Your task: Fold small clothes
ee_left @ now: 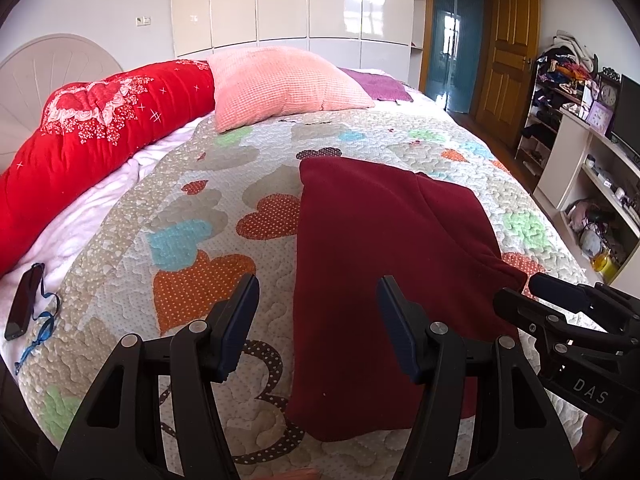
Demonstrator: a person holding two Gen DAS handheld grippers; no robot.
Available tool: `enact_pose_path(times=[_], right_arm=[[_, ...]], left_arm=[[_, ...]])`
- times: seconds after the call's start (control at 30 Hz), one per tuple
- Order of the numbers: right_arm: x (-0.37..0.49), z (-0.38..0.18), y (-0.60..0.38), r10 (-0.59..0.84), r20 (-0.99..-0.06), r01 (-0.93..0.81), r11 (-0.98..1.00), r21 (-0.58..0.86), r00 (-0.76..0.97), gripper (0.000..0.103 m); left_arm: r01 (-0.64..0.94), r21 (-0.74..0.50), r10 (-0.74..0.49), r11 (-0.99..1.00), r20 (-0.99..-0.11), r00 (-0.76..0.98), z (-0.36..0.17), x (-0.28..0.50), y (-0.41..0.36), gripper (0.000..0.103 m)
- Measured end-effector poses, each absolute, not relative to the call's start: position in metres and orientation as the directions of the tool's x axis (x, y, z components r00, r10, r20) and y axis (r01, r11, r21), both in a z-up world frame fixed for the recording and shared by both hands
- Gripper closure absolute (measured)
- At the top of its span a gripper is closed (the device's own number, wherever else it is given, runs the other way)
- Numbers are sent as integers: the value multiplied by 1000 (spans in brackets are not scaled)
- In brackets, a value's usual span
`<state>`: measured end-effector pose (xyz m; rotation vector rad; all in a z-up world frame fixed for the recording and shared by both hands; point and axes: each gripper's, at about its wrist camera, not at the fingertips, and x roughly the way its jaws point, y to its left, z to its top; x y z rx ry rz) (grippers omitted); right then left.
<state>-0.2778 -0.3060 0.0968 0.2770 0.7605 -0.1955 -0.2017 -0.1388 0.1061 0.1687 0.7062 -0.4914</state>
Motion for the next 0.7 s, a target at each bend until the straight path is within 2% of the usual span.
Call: enact_pose_path(times=[0.7], right_arm=[[-277,96,-306,-66,-707,264,948,175,704,52]], left_arm=[[494,-10,-377,869,-659,651,106,-202,-143,42]])
